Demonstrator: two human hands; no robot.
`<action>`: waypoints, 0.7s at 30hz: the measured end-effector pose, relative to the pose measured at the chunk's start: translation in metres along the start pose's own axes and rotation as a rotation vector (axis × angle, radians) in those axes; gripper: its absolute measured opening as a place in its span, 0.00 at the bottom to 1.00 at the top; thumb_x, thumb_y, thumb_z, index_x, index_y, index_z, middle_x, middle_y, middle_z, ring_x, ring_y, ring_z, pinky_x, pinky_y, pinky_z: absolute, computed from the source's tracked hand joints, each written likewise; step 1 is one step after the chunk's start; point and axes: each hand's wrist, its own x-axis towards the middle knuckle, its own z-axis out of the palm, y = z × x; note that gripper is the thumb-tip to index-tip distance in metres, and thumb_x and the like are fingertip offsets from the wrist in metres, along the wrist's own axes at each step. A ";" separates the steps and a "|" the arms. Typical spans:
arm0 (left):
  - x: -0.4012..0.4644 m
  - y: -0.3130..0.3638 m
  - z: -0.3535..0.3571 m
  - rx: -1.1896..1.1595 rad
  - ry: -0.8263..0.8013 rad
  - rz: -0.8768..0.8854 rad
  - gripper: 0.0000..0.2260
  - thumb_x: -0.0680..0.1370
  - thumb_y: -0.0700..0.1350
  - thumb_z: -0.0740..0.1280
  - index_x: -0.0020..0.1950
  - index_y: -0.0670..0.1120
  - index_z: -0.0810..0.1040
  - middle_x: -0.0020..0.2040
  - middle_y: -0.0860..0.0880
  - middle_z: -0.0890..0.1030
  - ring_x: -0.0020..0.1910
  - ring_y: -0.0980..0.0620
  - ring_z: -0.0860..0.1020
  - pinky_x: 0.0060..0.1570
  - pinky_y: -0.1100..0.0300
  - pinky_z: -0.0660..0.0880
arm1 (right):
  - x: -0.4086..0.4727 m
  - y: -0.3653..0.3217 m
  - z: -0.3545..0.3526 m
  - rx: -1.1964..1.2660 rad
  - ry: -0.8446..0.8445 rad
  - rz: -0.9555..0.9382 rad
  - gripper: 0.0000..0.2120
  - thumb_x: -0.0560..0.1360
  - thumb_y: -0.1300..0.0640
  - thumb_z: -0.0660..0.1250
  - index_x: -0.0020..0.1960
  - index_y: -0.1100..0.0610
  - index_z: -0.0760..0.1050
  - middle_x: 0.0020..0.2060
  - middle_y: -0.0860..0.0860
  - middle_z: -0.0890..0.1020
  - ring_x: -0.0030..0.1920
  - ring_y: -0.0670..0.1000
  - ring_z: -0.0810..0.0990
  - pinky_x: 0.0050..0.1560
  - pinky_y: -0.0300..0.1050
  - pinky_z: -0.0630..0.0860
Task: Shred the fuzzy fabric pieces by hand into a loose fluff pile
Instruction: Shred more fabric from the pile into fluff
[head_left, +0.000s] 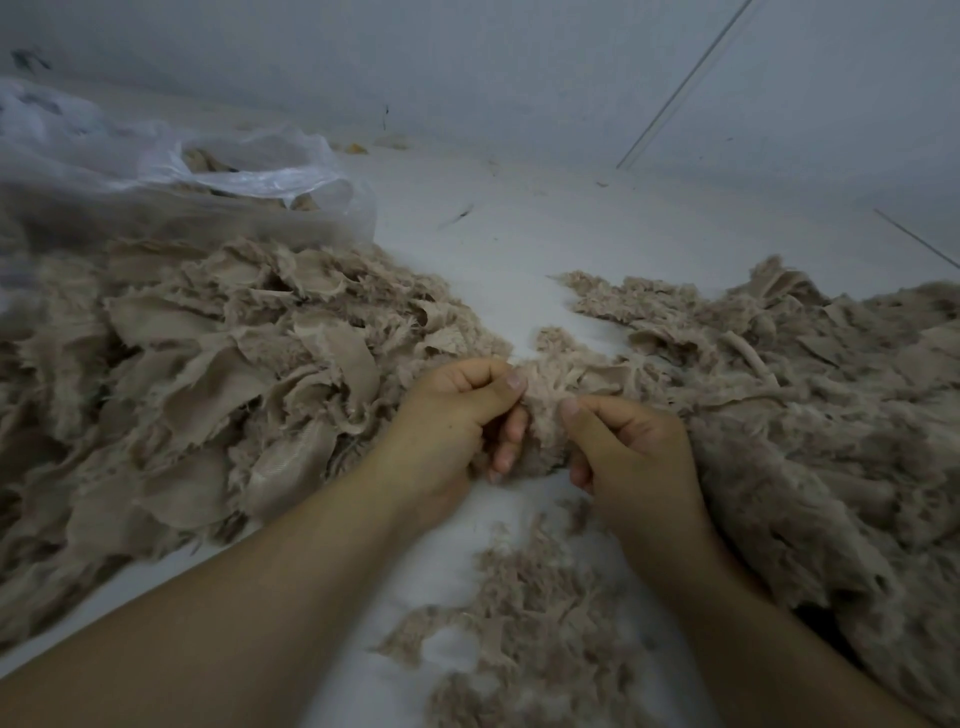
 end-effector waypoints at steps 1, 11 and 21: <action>-0.001 0.000 0.001 0.005 -0.006 0.010 0.16 0.80 0.41 0.63 0.32 0.47 0.74 0.27 0.45 0.73 0.19 0.51 0.66 0.20 0.65 0.62 | 0.000 0.000 0.000 0.003 0.012 0.013 0.16 0.80 0.59 0.65 0.35 0.62 0.77 0.21 0.49 0.72 0.23 0.43 0.69 0.25 0.38 0.67; -0.002 0.003 0.006 0.043 0.088 -0.005 0.11 0.74 0.53 0.70 0.36 0.48 0.78 0.27 0.44 0.73 0.19 0.49 0.68 0.21 0.63 0.63 | 0.000 -0.006 0.003 0.097 0.006 0.018 0.05 0.74 0.65 0.73 0.41 0.56 0.82 0.29 0.47 0.82 0.29 0.44 0.78 0.32 0.36 0.76; -0.007 0.003 0.009 0.167 0.007 0.074 0.05 0.77 0.34 0.68 0.45 0.42 0.75 0.31 0.50 0.75 0.25 0.57 0.72 0.24 0.66 0.69 | 0.000 -0.011 0.003 0.106 0.031 0.008 0.06 0.76 0.59 0.69 0.41 0.57 0.81 0.27 0.46 0.81 0.28 0.42 0.77 0.30 0.32 0.73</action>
